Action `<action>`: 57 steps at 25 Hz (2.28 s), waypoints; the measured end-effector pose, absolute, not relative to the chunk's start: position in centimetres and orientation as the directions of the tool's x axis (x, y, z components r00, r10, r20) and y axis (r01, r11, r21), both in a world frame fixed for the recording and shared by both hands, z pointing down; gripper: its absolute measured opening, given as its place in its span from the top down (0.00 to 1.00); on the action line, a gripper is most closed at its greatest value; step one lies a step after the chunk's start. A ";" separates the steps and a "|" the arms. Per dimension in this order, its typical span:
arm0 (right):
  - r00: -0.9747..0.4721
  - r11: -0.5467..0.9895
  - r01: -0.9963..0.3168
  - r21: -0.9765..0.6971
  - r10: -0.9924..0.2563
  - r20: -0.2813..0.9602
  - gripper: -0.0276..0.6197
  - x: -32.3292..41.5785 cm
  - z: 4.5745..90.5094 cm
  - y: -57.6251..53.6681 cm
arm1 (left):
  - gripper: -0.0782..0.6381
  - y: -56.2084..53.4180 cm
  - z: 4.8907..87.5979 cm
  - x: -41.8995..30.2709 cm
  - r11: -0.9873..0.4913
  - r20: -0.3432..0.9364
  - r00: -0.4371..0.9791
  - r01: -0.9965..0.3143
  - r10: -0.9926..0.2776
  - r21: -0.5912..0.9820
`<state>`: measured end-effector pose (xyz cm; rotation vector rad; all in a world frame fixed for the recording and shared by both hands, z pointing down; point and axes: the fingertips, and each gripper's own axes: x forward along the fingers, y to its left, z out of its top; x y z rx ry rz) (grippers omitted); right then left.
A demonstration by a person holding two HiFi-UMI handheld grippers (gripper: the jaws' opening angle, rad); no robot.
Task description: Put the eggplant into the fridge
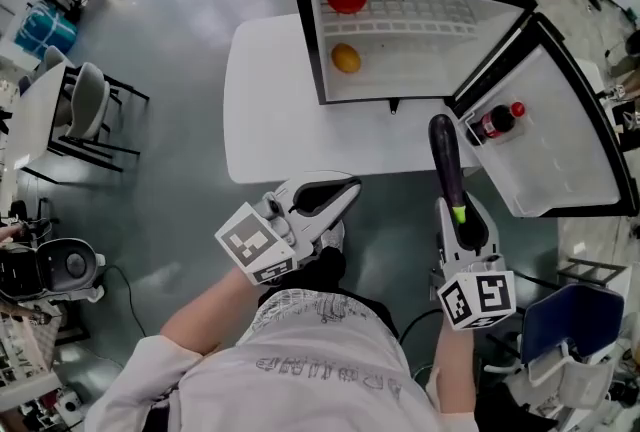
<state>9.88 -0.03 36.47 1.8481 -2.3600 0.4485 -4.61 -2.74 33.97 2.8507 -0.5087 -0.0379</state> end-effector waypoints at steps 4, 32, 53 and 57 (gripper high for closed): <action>-0.233 0.194 -0.968 -0.162 -0.934 0.272 0.75 9.7 36.2 -2.6 | 0.88 -5.5 33.7 -4.9 -0.915 0.018 0.946 -0.319 -0.325 0.248; -0.106 0.094 -0.994 -0.055 -0.955 0.278 0.75 11.7 35.7 -12.4 | 0.88 -14.3 32.2 -5.6 -0.941 -0.008 0.965 -0.255 -0.263 0.222; -0.102 0.109 -0.994 0.010 -0.952 0.289 0.75 17.1 37.0 -23.5 | 0.88 -18.8 33.8 -0.1 -0.920 0.055 0.951 -0.308 -0.304 0.243; -0.104 0.116 -0.993 0.026 -0.953 0.286 0.75 17.6 36.9 -25.3 | 0.88 -19.3 33.7 0.9 -0.917 0.063 0.948 -0.316 -0.311 0.244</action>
